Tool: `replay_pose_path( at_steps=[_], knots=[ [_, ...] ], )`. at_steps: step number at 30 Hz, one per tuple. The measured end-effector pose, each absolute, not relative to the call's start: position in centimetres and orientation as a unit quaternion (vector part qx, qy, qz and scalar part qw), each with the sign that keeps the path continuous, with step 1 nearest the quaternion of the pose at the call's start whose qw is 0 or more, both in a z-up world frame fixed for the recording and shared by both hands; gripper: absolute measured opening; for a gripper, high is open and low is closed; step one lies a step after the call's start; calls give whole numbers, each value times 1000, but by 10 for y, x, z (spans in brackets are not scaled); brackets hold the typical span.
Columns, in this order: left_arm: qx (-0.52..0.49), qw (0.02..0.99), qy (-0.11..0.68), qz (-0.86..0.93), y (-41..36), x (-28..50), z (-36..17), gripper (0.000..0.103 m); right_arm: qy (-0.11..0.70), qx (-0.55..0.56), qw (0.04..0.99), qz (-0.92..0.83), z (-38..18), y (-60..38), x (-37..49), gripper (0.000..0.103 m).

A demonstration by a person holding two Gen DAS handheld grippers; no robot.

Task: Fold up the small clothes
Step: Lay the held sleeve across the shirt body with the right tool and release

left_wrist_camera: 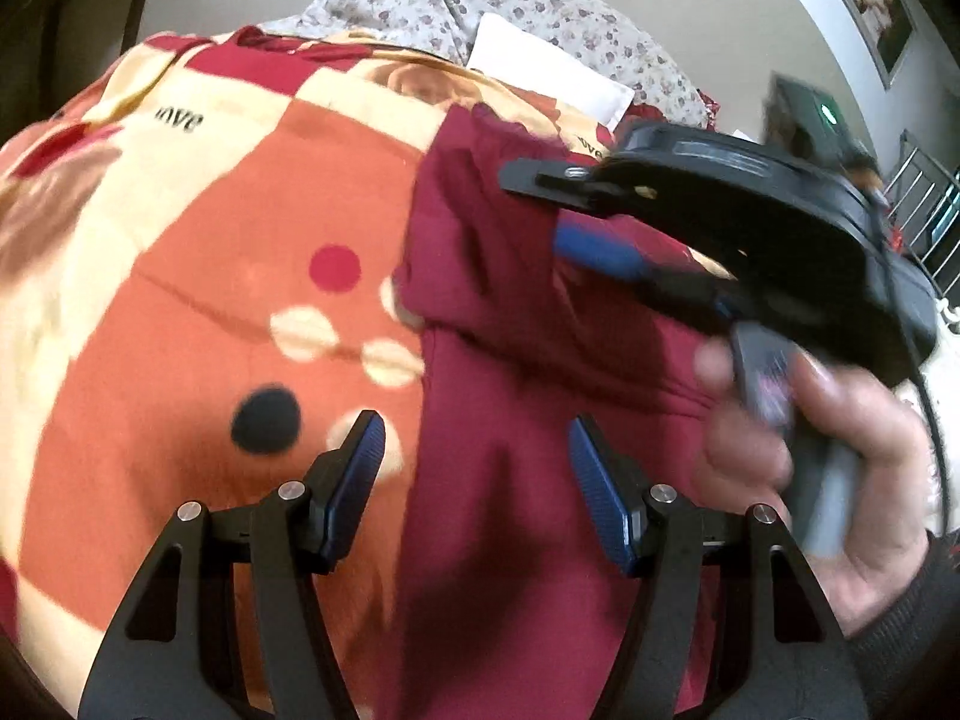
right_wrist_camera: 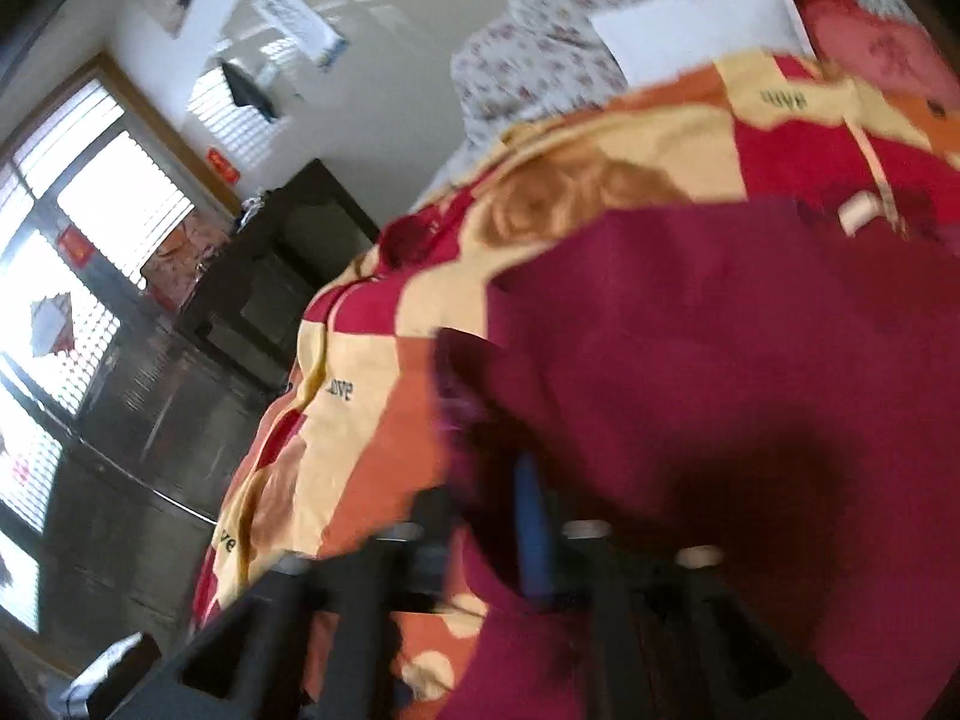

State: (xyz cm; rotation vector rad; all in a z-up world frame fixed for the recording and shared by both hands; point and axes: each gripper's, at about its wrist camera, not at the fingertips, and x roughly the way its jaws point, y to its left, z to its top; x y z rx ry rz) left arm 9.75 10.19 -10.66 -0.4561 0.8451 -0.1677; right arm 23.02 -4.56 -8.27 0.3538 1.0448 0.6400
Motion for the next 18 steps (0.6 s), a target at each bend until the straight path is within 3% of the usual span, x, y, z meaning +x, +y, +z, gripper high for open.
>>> replay_pose_path(
  at_steps=[1,7,14,15,16,18],
  knots=[
    [-219,884,406,-80,104,102,-106,64,489,175,799,302,-79,-54,226,58],
    [-217,894,385,-76,124,140,-96,64,454,122,844,258,-49,-127,165,58],
    [-213,878,421,-77,135,203,-104,63,445,16,874,195,-61,-189,105,58],
    [-217,878,419,-82,134,205,-101,57,443,15,878,182,-63,-202,103,58],
    [-224,876,417,-90,134,206,-99,39,437,26,882,172,-64,-216,103,58],
    [-230,874,417,-93,132,205,-95,26,415,66,898,134,-62,-259,105,58]
  ],
)
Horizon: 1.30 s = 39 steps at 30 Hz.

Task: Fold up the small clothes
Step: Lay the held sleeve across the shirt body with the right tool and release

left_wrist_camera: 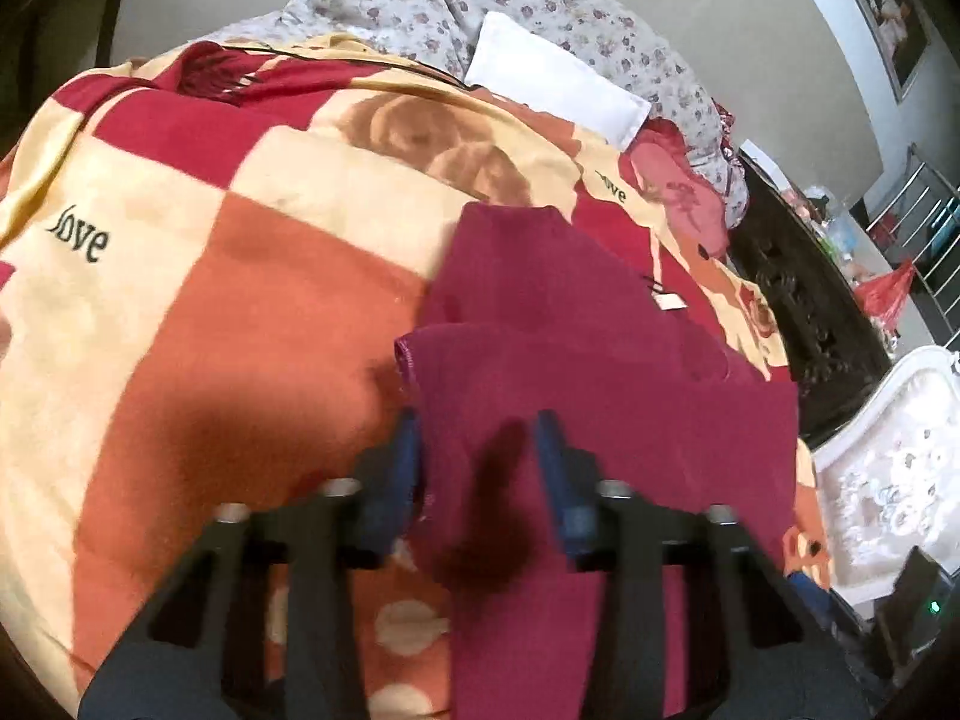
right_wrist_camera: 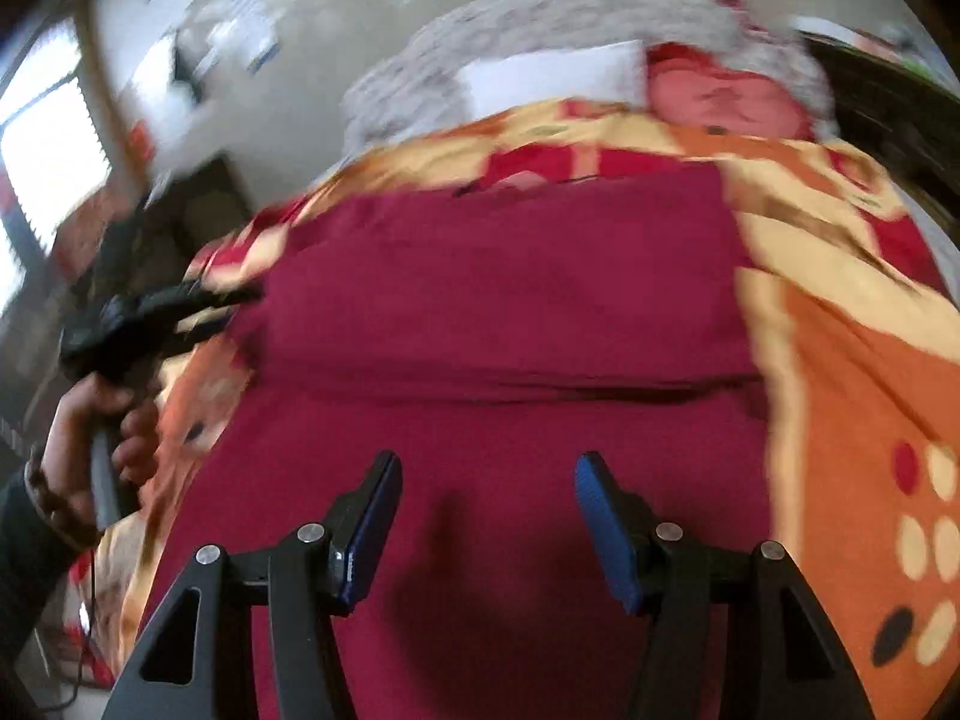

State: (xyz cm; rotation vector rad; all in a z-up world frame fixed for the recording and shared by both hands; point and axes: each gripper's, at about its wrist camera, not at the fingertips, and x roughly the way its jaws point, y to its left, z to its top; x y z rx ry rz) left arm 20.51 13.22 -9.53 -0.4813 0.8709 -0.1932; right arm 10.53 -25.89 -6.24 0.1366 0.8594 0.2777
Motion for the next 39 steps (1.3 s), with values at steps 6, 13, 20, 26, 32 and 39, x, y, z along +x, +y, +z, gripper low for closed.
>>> replay_pose_path(
  at_steps=[6,13,20,26,32,39],
  knots=[
    [-247,875,408,-87,130,201,-88,13,407,50,905,110,-48,-309,161,58],
    [-254,872,410,-83,128,200,-87,13,469,-14,879,81,-60,-297,228,48],
    [-230,872,419,-103,112,200,-89,13,512,-28,851,-109,-86,-371,232,40],
    [-238,884,402,-40,134,195,-88,13,405,-16,914,23,-24,-328,212,40],
    [-188,906,374,-71,96,196,-60,13,410,-81,896,154,-29,-246,236,39],
    [-161,873,456,-61,76,229,-123,13,451,-31,887,99,-89,-267,234,42]
  ],
)
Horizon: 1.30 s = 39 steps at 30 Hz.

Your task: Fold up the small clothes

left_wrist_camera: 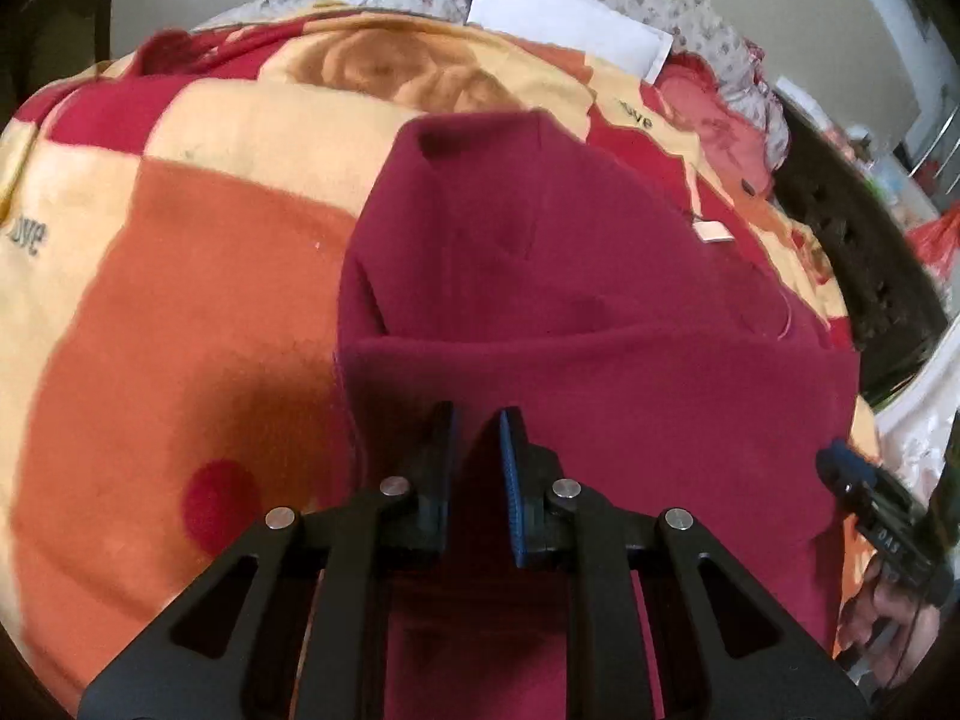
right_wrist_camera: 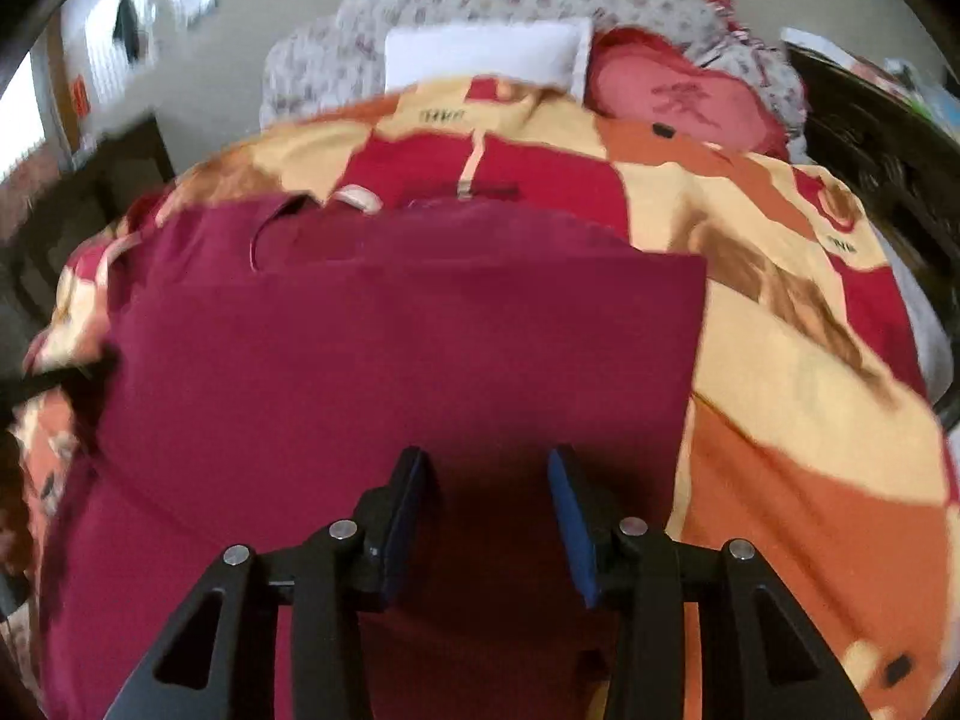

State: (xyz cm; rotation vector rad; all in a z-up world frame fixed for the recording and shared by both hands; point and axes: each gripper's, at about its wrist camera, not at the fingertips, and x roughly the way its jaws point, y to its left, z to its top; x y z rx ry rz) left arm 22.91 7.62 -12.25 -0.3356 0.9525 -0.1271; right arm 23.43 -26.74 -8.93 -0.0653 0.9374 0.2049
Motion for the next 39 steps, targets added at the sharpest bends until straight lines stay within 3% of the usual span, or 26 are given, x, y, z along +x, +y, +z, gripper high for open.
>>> replay_pose_path(
  at_steps=[4,6,8,9,10,13,16,18,23,27,29,35,39],
  knots=[
    [-134,881,450,-56,74,224,-104,14,478,-58,872,89,-79,-261,235,46],
    [-140,898,414,-44,79,218,-84,14,447,-49,888,92,-55,-259,235,46],
    [-141,906,396,-45,78,221,-74,28,412,-40,906,90,-36,-259,240,47],
    [-135,905,402,-44,74,230,-75,48,405,-30,910,81,-31,-258,247,48],
    [-128,901,413,-42,70,238,-79,53,415,-18,906,83,-33,-256,258,56],
    [-98,876,473,-25,59,261,-113,53,469,-39,880,58,-66,-253,284,61],
    [-45,881,471,-26,48,259,-113,53,489,20,871,43,-81,-270,286,75],
    [-44,884,463,-37,50,249,-101,53,491,53,869,34,-69,-278,278,75],
    [-69,901,417,-94,47,194,-78,53,419,-39,901,103,-29,-246,216,75],
    [-57,873,475,-92,31,197,-123,53,461,-75,875,129,-62,-221,197,75],
    [-60,877,467,-93,32,198,-122,53,506,-89,851,107,-92,-223,200,76],
    [-102,867,466,-142,60,139,-78,53,470,-59,874,106,-32,-236,143,75],
    [-108,849,485,-177,84,70,-85,53,453,-30,881,137,-2,-260,54,75]
  ],
)
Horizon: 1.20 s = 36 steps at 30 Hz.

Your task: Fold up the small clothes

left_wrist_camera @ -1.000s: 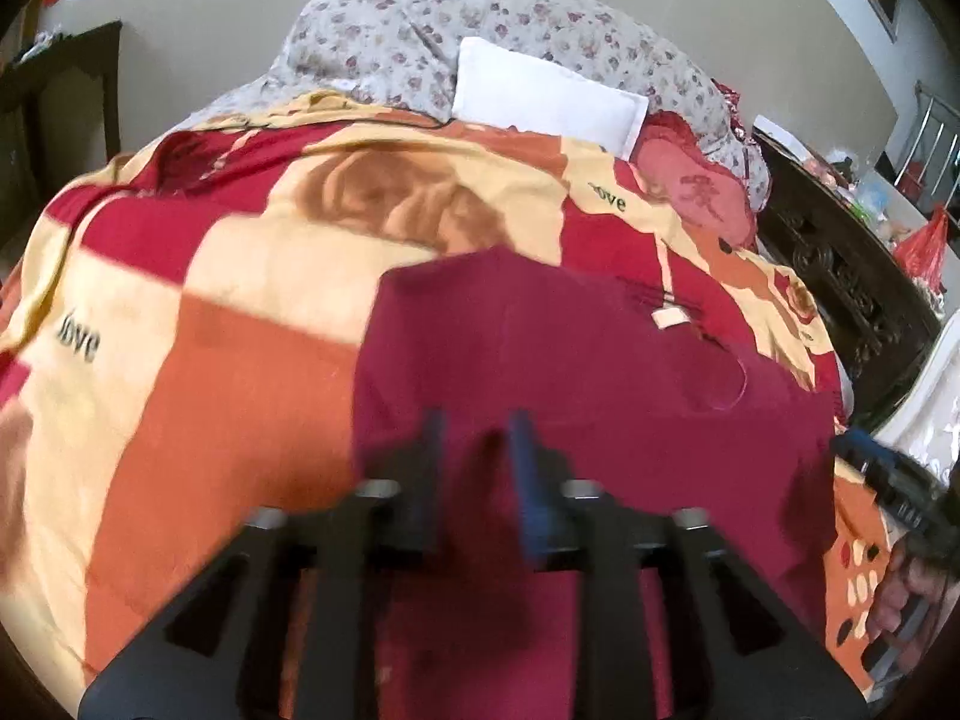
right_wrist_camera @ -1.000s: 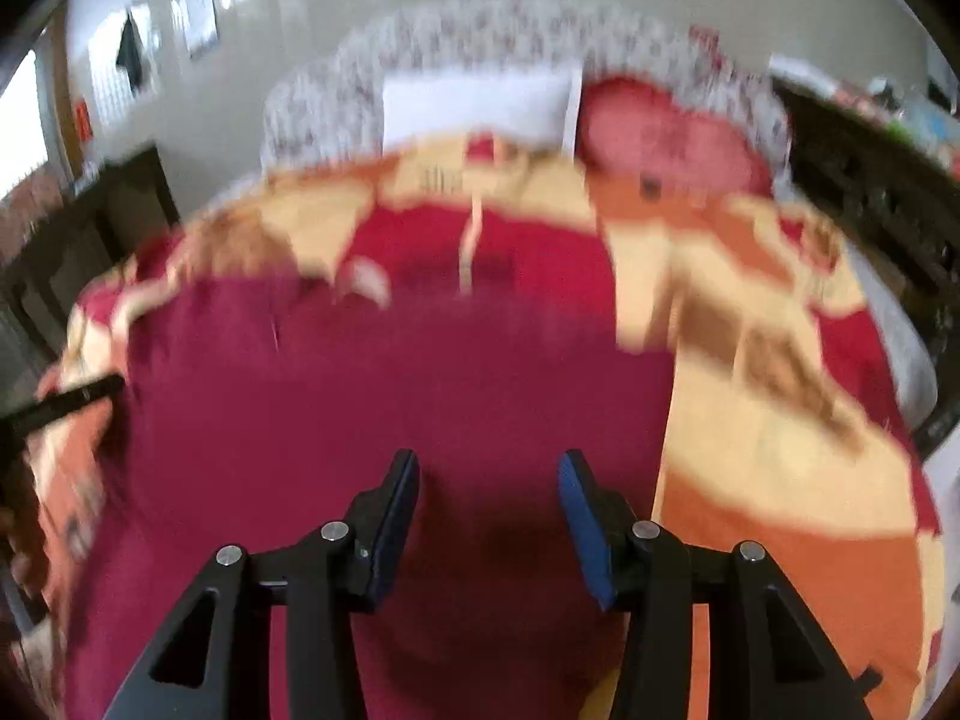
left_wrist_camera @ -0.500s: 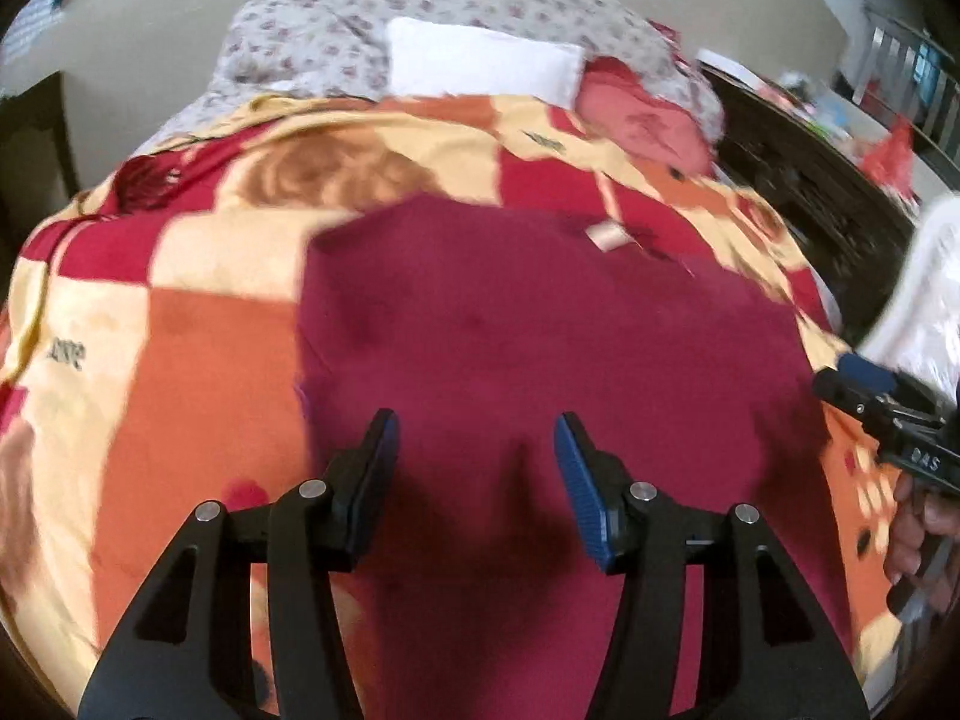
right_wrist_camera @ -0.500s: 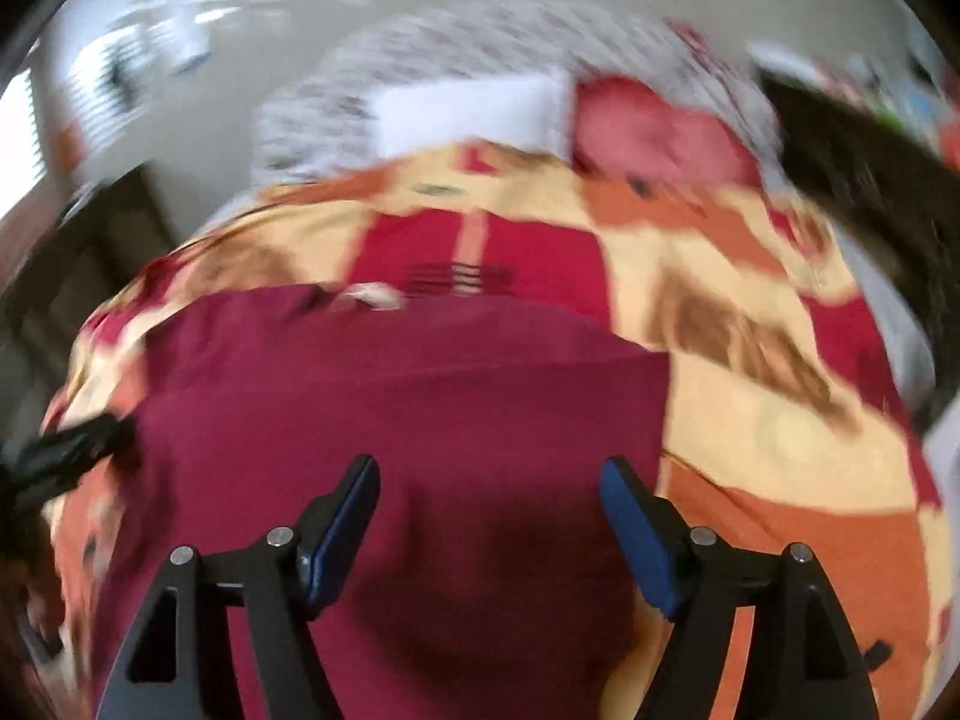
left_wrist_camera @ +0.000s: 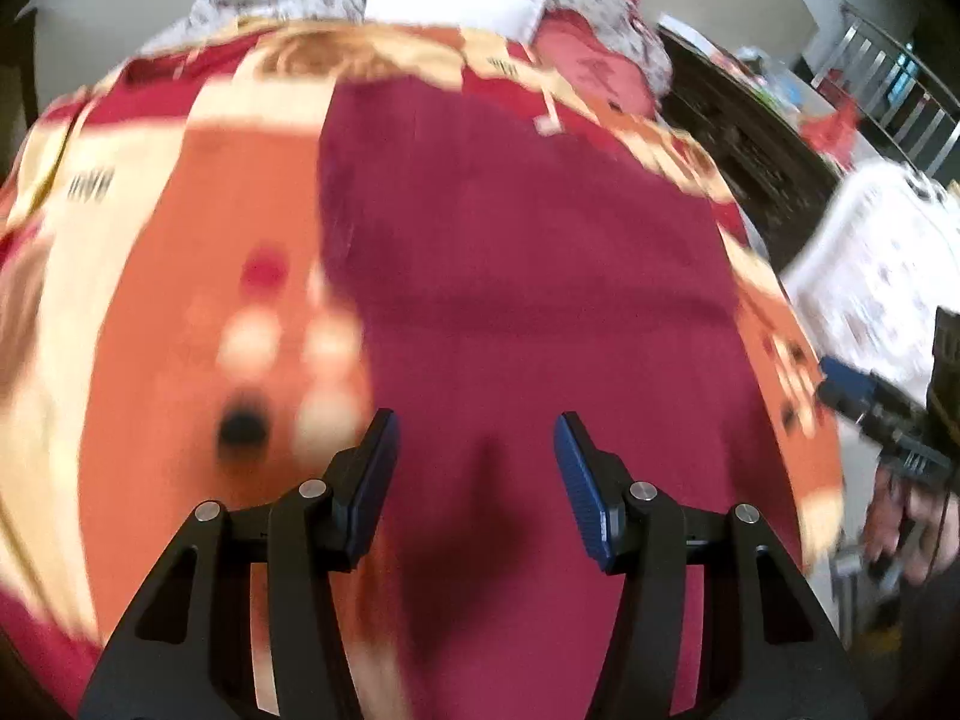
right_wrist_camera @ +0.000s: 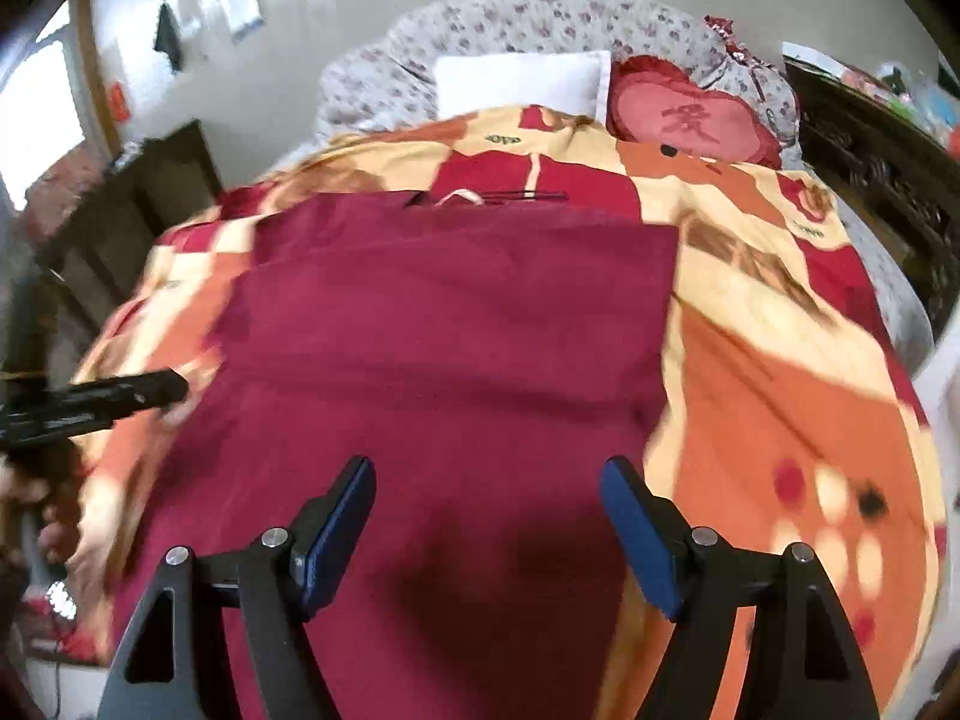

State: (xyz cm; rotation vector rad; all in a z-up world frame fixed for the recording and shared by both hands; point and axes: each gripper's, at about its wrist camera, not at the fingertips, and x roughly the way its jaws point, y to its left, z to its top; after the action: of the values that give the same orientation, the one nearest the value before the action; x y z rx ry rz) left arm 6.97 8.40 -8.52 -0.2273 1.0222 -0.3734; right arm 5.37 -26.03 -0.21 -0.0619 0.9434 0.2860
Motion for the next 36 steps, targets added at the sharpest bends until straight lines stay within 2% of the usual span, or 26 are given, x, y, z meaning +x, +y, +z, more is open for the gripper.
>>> replay_pose_path(
  at_steps=[5,9,13,15,22,25,28,29,31,36],
  knots=[
    [-148,822,522,-175,112,-14,-112,53,440,38,886,144,-5,-293,-48,75],
    [-177,802,536,-195,108,-50,-124,54,435,70,886,145,-19,-296,-82,75],
    [-175,820,512,-187,101,-65,-129,54,431,67,888,143,-24,-288,-96,75],
    [-192,818,507,-195,96,-64,-130,65,428,73,890,139,-25,-287,-100,75],
    [-253,801,491,-233,95,-60,-134,65,409,90,899,126,-20,-297,-114,75],
    [-269,799,490,-222,103,-63,-136,50,415,104,898,101,-22,-312,-122,75],
    [-272,797,498,-208,105,-64,-141,22,429,138,887,100,-33,-327,-131,75],
    [-269,796,501,-205,105,-64,-143,19,434,146,882,108,-37,-328,-133,68],
    [-265,798,501,-205,105,-66,-143,16,451,154,869,132,-49,-324,-137,53],
    [-257,798,499,-218,108,-69,-141,16,455,172,865,123,-74,-323,-136,50]
  ],
)
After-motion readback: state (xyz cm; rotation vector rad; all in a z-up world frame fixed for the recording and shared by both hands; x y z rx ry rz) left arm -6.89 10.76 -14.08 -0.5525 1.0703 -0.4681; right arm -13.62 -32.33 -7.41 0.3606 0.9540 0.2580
